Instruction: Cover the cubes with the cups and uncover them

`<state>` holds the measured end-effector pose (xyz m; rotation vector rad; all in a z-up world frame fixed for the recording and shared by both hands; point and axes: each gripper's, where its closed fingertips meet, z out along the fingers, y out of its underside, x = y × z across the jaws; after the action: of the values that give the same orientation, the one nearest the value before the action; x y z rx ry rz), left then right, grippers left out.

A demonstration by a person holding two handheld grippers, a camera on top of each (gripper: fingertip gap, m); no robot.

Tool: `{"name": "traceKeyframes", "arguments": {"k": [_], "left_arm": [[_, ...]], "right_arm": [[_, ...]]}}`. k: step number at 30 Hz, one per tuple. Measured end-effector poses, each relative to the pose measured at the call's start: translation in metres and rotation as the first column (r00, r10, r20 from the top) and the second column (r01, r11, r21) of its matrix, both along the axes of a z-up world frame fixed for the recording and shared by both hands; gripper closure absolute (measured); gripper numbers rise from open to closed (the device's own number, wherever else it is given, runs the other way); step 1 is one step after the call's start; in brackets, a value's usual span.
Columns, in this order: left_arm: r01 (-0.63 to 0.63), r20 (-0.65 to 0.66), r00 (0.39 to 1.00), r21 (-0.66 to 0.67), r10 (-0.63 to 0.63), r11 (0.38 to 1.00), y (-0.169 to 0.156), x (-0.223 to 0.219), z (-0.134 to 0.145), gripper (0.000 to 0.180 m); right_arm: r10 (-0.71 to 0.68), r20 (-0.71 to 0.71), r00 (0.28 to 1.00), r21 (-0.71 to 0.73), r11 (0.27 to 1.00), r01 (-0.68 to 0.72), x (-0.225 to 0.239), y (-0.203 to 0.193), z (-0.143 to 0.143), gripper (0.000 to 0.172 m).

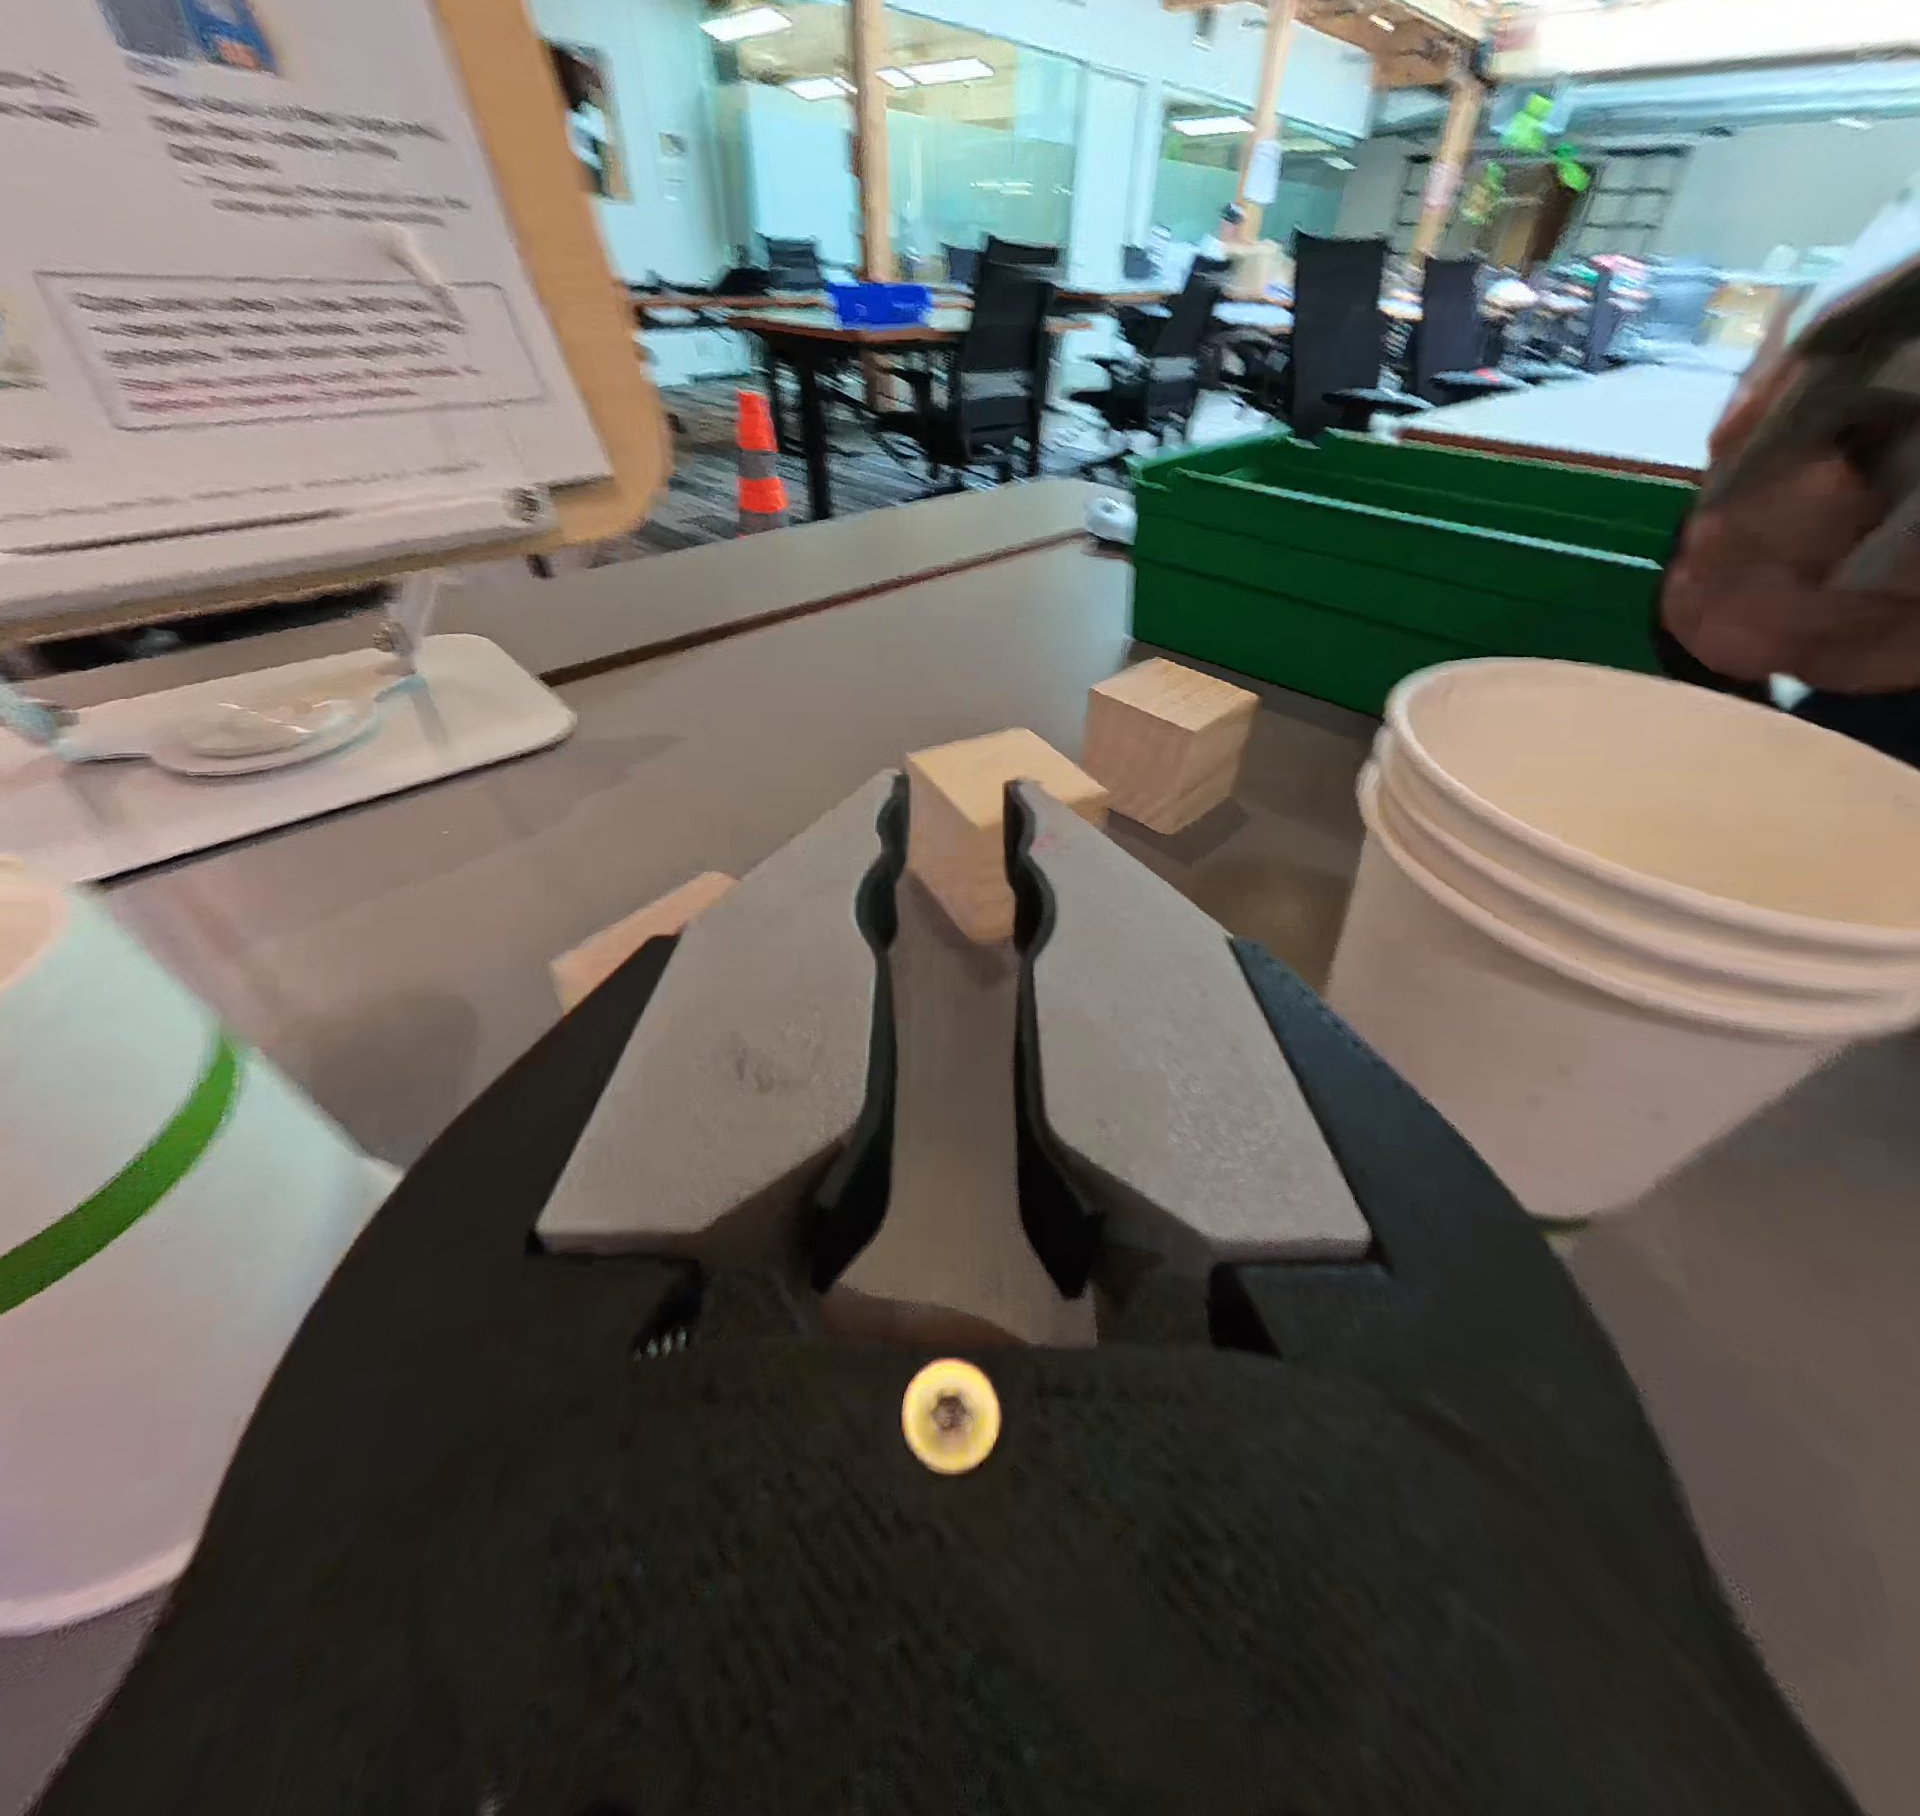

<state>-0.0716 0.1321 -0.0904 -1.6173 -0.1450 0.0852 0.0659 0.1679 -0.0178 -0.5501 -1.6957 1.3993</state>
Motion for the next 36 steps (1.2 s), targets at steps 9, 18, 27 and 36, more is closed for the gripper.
{"name": "traceKeyframes", "arguments": {"k": [9,18,27,36], "left_arm": [[-0.373,-0.193,0.897,0.155,0.398,0.915,-0.044,-0.067,0.04,0.157],[-0.527,-0.206,0.845,-0.165,0.493,0.834,-0.047,-0.124,-0.008,0.146],[-0.535,-0.307,0.817,-0.088,0.488,0.84,-0.059,-0.118,0.012,0.178],[0.111,-0.269,0.963,0.49,0.029,0.864,-0.073,0.009,0.112,0.179]], "right_arm": [[-0.366,0.213,0.906,-0.087,0.916,0.391,-0.067,0.057,-0.041,0.163],[-0.429,0.246,0.869,-0.033,0.893,0.45,-0.082,0.06,-0.062,0.165],[-0.433,0.228,0.872,-0.046,0.89,0.453,-0.084,0.059,-0.06,0.167],[-0.251,0.249,0.935,-0.275,0.908,0.317,-0.076,0.046,-0.04,0.164]]}}
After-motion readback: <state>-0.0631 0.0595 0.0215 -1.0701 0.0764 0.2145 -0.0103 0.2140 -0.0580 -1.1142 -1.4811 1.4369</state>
